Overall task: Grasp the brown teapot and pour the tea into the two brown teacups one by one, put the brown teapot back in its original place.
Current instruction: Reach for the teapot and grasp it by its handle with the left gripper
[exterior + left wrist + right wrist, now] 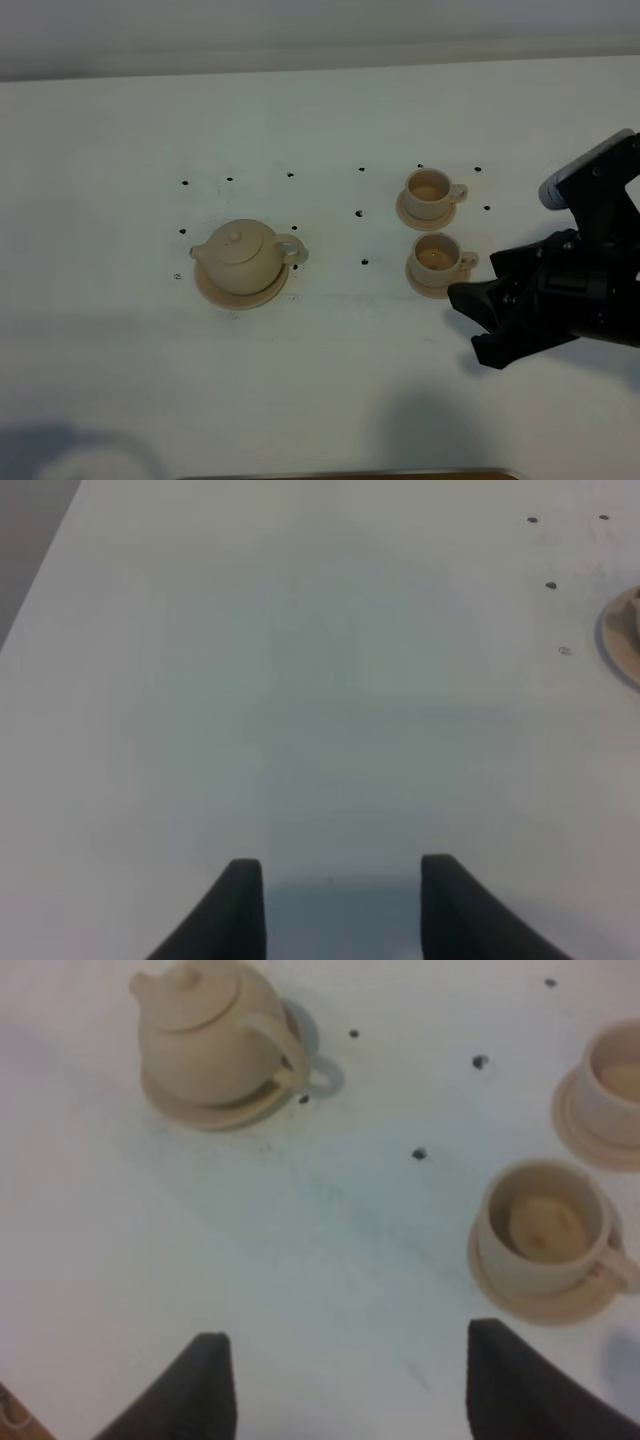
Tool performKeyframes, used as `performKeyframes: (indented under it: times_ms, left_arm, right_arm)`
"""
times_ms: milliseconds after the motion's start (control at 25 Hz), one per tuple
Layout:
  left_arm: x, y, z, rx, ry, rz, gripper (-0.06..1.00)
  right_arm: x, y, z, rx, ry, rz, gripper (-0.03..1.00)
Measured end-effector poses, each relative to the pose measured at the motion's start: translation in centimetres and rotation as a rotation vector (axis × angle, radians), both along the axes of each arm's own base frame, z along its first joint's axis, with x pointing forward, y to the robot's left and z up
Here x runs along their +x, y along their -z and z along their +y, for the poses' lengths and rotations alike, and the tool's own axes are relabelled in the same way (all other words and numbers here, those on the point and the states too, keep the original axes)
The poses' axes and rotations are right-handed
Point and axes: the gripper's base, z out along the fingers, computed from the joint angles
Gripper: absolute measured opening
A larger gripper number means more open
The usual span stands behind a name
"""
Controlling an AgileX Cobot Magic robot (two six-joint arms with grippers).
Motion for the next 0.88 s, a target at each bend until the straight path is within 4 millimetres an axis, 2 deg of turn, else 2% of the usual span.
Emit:
performKeyframes:
  times_ms: [320,680,880]
  left_arm:
    - [0.0,0.0,0.0,0.005,-0.003,0.000,0.35]
    - [0.0,0.0,0.0,0.005,-0.003,0.000,0.35]
    - [0.0,0.0,0.0,0.006,-0.003,0.000,0.35]
  right_arm:
    - [0.2,-1.1,0.4,0.030,-0.012,0.000,0.51]
    - [0.3,-1.1,0.4,0.031,-0.004,-0.009,0.51]
    - [1.2,-0.1,0.6,0.010,0.016,0.010,0.51]
